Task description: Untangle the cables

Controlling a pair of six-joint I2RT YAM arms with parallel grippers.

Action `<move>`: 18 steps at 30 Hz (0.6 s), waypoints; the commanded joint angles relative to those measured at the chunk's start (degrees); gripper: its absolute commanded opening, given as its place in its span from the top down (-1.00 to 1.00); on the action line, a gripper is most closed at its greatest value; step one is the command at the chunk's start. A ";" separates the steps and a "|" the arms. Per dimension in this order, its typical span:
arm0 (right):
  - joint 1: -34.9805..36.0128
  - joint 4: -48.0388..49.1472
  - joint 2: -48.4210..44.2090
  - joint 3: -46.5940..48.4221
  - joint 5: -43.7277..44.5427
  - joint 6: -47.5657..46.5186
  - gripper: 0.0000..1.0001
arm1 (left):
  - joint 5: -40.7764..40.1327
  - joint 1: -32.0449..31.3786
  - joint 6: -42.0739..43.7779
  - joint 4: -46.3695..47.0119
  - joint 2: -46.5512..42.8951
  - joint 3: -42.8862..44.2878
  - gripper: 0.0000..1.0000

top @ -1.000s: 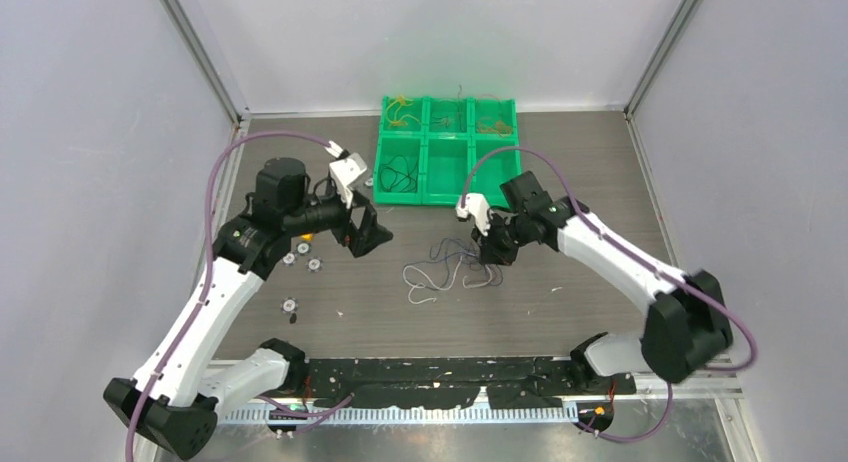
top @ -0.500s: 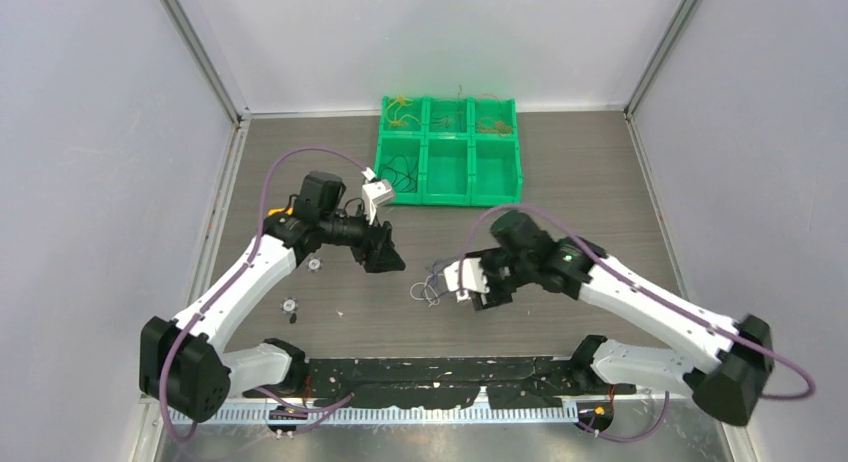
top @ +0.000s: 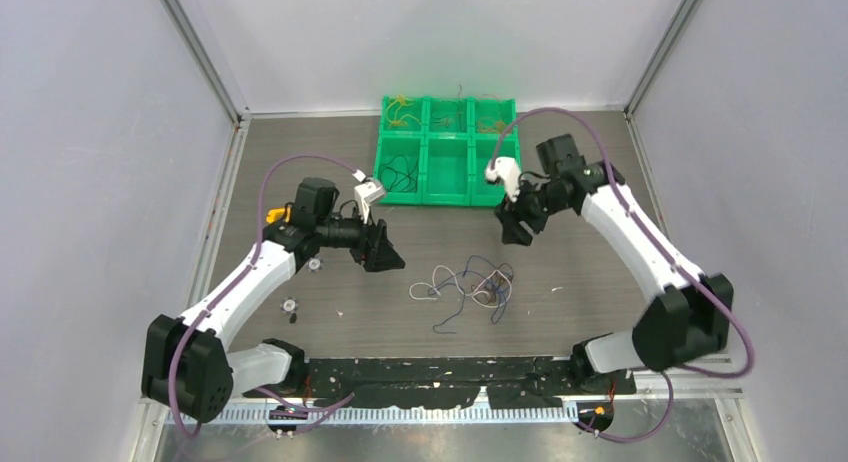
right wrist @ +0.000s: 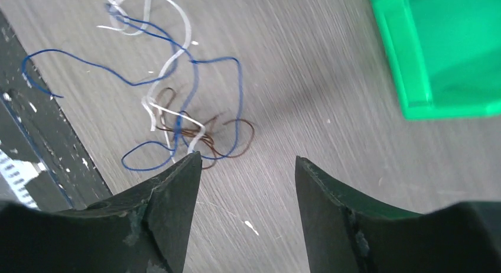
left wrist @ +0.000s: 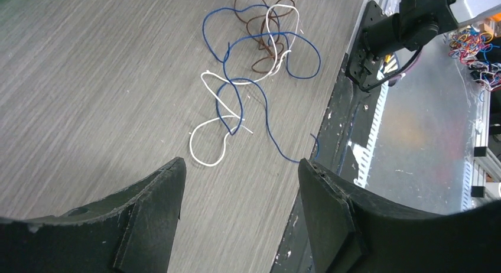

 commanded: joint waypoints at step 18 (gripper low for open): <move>-8.21 0.10 25.52 -2.94 -0.71 9.89 -0.06 | -1.10 -2.77 6.25 2.15 11.08 6.98 -0.26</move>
